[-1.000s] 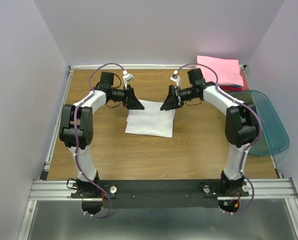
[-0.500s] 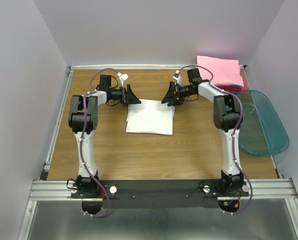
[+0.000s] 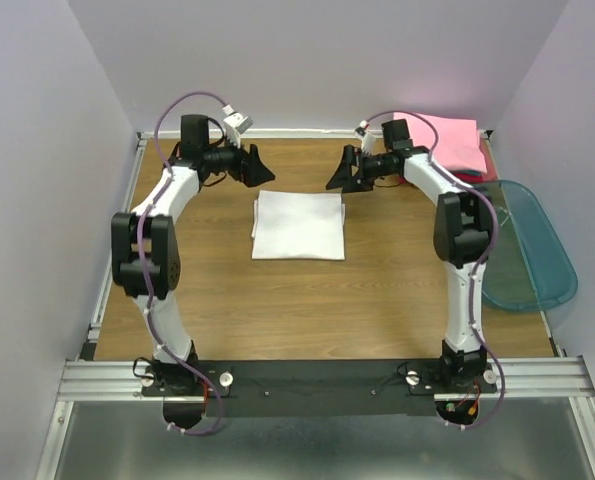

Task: Fold and stack the t-shirts
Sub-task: Fold the tshirt, then neatly place the folded tshirt to the corner

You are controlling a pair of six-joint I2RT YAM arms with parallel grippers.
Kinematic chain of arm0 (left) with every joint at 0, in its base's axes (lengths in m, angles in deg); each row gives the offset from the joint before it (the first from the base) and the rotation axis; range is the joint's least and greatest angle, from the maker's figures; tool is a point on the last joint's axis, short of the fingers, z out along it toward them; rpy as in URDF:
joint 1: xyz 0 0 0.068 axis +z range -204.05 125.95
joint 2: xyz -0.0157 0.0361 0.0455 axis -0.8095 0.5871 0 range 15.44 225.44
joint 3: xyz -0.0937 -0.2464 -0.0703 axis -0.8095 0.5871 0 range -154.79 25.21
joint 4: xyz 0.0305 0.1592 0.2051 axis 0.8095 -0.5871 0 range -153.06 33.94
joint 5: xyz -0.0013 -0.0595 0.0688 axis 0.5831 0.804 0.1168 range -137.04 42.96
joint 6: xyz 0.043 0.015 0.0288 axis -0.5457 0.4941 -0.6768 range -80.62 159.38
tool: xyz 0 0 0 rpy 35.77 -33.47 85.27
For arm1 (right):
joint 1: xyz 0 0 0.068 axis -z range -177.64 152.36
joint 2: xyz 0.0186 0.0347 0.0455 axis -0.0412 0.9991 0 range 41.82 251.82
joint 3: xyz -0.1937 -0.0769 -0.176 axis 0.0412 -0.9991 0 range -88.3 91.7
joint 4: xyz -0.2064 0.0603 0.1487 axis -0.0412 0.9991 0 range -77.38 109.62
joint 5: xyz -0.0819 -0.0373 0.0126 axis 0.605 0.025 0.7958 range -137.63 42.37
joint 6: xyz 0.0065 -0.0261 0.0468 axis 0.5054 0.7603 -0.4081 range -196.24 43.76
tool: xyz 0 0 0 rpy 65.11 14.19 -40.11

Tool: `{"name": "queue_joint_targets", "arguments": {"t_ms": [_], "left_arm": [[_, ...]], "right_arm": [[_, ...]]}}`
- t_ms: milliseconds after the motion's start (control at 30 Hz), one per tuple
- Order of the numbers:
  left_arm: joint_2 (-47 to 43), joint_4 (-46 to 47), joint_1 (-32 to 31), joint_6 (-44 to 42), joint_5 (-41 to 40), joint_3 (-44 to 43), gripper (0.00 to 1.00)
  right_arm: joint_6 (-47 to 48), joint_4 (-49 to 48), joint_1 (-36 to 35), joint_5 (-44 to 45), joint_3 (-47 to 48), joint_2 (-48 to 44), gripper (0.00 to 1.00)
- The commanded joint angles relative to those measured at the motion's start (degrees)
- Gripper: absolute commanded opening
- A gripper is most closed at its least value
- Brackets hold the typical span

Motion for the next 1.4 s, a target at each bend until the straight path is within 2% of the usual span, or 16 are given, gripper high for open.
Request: {"name": "queue_joint_targets", "arguments": {"t_ms": [0,67,100,167,333,400,433,467,700,1167,1267,1367], "left_arm": [[-11.88,-6.42,-9.67,-21.41,-12.16,3.36,0.92],[-16.09,-6.78,-14.96,-29.92,-18.9,8.09,0.86],[-17.16,-6.78,-19.52,-32.32,-20.86,9.69,0.84],[-18.83,-6.69,-23.94,-37.58,-25.07,13.38,0.8],[-18.31,-5.99,-36.24,-43.67,-31.95,17.78,0.66],[-16.65,-5.55,-38.63,-45.0,-34.76,17.79,0.61],[-15.86,-5.55,-39.33,-45.09,-35.12,17.18,0.59],[-14.02,-5.81,-40.3,-45.09,-35.47,16.83,0.52],[-6.8,-6.6,-42.67,-47.37,-36.88,14.27,0.43],[2.16,-7.57,-44.0,-47.81,-37.05,11.02,0.41],[2.96,-7.13,-44.0,-47.55,-37.32,10.49,0.32],[2.7,-7.13,-44.0,-47.02,-36.97,9.88,0.18]], "right_arm": [[-4.21,-1.14,0.41,7.72,-8.03,-13.24,1.0],[-6.24,-2.37,0.41,12.19,-12.44,-16.69,1.0],[-6.68,-2.72,0.58,12.74,-14.73,-18.36,1.0],[-7.48,-3.25,0.67,15.29,-20.09,-22.32,1.0],[-8.79,-5.1,1.28,19.15,-28.8,-28.21,1.0],[-9.58,-5.71,2.16,19.69,-31.27,-29.54,1.0],[-9.68,-5.8,2.51,19.52,-31.71,-29.63,1.0],[-10.02,-5.89,3.04,19.69,-32.58,-29.72,1.0],[-13.71,-6.5,5.15,19.34,-35.14,-28.49,1.0],[-15.91,-8.17,5.42,15.12,-37.69,-26.99,1.0],[-17.67,-10.1,5.5,13.89,-39.97,-27.25,1.0],[-20.39,-13.87,5.42,12.31,-43.22,-27.61,1.0]]}}
